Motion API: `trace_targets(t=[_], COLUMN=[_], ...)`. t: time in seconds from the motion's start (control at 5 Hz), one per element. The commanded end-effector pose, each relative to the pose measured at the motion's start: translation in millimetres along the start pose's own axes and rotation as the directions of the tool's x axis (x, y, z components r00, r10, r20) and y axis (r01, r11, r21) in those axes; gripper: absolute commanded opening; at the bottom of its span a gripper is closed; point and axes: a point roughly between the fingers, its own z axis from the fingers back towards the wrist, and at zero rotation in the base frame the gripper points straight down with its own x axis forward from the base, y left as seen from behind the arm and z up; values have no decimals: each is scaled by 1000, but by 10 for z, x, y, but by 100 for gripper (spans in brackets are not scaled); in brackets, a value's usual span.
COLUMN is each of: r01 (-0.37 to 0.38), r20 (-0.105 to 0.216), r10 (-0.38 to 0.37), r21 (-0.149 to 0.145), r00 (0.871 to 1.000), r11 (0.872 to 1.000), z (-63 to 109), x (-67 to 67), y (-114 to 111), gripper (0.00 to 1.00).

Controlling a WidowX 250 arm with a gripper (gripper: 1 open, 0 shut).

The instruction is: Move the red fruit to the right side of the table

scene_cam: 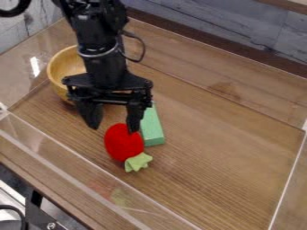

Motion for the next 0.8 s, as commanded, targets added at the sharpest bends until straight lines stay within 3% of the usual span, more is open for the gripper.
trace_targets(t=[0.0,0.2,0.6], r01=[1,-3,13], r20=[23,18,24], r10=[-1,3,-14], r21=[12,18,24], r00=[1000,1000,1000], r11=[1000,1000,1000], z=[95,125,-242], x=[39,61,-6], y=[32,40,110], gripper=[100,100,100])
